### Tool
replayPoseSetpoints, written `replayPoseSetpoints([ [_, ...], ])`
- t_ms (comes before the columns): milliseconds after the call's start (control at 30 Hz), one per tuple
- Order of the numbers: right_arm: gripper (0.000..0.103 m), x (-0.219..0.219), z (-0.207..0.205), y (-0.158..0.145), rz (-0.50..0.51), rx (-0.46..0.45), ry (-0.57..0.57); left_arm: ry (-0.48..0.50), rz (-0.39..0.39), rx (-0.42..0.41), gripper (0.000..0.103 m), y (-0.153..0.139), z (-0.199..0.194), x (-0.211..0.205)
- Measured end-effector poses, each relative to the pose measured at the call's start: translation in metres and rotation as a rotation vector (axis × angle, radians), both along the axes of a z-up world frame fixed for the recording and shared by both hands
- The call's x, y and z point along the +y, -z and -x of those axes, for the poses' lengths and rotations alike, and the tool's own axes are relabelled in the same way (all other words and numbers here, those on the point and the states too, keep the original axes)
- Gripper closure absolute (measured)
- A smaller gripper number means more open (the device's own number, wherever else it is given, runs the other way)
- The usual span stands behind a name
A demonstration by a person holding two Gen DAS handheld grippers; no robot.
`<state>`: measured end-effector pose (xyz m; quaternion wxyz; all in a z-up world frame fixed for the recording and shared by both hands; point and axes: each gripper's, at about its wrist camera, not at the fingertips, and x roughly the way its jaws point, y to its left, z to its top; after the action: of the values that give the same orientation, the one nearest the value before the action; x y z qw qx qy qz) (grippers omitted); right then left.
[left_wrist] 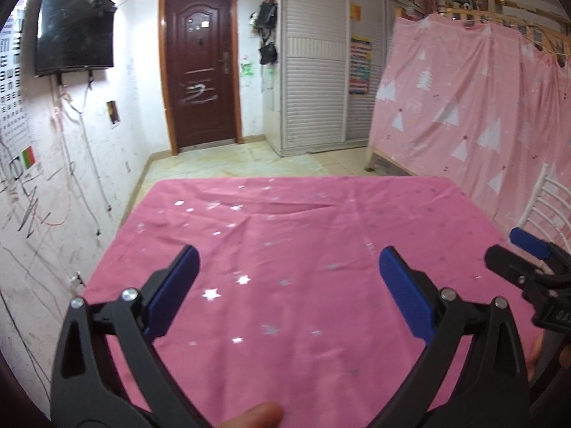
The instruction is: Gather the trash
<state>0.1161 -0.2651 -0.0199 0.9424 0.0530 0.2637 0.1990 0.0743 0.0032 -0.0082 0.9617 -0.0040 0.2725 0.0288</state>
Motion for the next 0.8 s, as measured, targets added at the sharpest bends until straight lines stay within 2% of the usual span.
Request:
replayPoseSetpoints([
  [100, 0.009, 0.017, 0.002, 0.001, 0.035, -0.017, -0.029, -0.017, -0.001, 0.004, 0.006, 0.007, 0.002, 0.013],
  [300, 0.009, 0.031, 0.004, 0.002, 0.077, -0.036, -0.049, -0.004, 0.046, 0.011, 0.006, 0.014, -0.004, 0.025],
  [800, 0.009, 0.028, 0.002, 0.007, 0.077, -0.016, -0.059, 0.004, 0.031, 0.023, 0.006, 0.017, -0.007, 0.02],
])
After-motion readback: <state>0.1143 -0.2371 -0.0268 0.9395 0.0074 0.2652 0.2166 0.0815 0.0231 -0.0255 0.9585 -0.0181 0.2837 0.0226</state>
